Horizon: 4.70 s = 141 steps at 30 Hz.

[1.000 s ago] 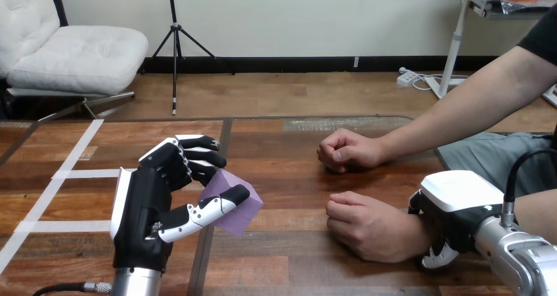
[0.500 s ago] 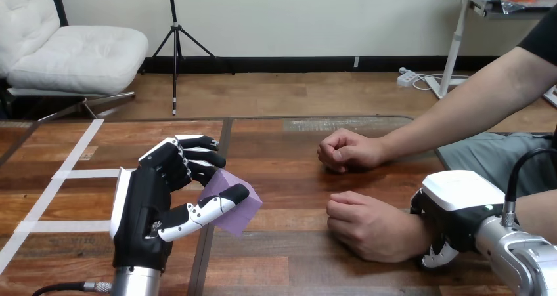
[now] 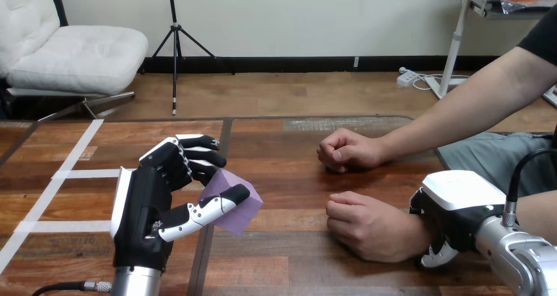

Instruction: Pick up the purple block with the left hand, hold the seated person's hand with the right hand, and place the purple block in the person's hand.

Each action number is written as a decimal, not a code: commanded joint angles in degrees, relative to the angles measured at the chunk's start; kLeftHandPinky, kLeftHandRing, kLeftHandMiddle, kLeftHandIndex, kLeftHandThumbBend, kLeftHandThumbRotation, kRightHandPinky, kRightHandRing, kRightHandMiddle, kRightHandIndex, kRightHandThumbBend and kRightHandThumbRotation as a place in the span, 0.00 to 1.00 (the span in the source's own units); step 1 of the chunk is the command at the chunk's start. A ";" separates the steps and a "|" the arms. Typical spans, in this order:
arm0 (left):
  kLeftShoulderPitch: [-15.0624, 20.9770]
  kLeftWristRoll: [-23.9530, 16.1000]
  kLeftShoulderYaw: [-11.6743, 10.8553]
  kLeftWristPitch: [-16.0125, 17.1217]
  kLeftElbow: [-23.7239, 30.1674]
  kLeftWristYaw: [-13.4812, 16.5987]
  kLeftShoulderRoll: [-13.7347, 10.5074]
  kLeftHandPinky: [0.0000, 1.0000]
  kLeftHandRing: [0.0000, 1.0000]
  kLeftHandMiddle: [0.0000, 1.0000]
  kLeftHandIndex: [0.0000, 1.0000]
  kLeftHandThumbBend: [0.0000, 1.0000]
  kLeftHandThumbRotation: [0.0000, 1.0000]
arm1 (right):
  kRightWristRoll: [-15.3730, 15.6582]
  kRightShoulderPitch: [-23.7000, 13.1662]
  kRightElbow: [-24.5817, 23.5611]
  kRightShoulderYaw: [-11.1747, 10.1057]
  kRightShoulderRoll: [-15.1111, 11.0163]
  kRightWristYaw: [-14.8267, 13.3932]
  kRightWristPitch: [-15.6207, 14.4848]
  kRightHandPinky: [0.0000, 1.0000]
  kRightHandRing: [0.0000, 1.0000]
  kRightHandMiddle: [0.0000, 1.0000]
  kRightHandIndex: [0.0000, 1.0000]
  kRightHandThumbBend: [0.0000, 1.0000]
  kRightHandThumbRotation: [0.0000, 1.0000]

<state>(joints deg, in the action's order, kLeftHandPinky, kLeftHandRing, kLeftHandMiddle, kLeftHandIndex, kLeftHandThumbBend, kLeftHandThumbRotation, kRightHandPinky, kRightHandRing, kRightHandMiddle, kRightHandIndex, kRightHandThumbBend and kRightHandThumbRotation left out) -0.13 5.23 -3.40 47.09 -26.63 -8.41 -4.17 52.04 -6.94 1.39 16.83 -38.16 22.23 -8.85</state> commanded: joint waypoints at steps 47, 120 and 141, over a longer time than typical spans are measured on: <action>2.34 1.51 1.25 -0.08 2.67 -2.86 1.58 0.36 0.43 0.51 0.56 0.82 0.10 | -2.81 5.09 -19.86 -7.22 -0.97 4.39 -3.32 0.35 0.43 0.50 0.51 0.74 0.00; 2.18 3.95 4.50 0.16 3.23 -9.22 4.96 0.38 0.44 0.52 0.56 0.83 0.08 | -0.08 3.20 -28.14 -5.53 3.41 6.64 3.77 0.33 0.38 0.43 0.45 0.72 0.00; 2.30 3.40 4.91 0.28 2.55 -9.46 5.10 0.38 0.44 0.52 0.56 0.82 0.09 | 0.48 2.58 -27.22 -5.43 3.98 5.42 5.63 0.33 0.38 0.43 0.46 0.74 0.00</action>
<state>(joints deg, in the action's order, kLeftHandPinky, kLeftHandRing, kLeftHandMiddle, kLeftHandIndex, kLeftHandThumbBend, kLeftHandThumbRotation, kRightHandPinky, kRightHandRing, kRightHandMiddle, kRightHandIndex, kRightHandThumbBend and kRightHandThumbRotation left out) -0.13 8.62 1.09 46.46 -26.34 -17.53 0.81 52.07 -1.56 -25.89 11.27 -35.22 27.91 -3.24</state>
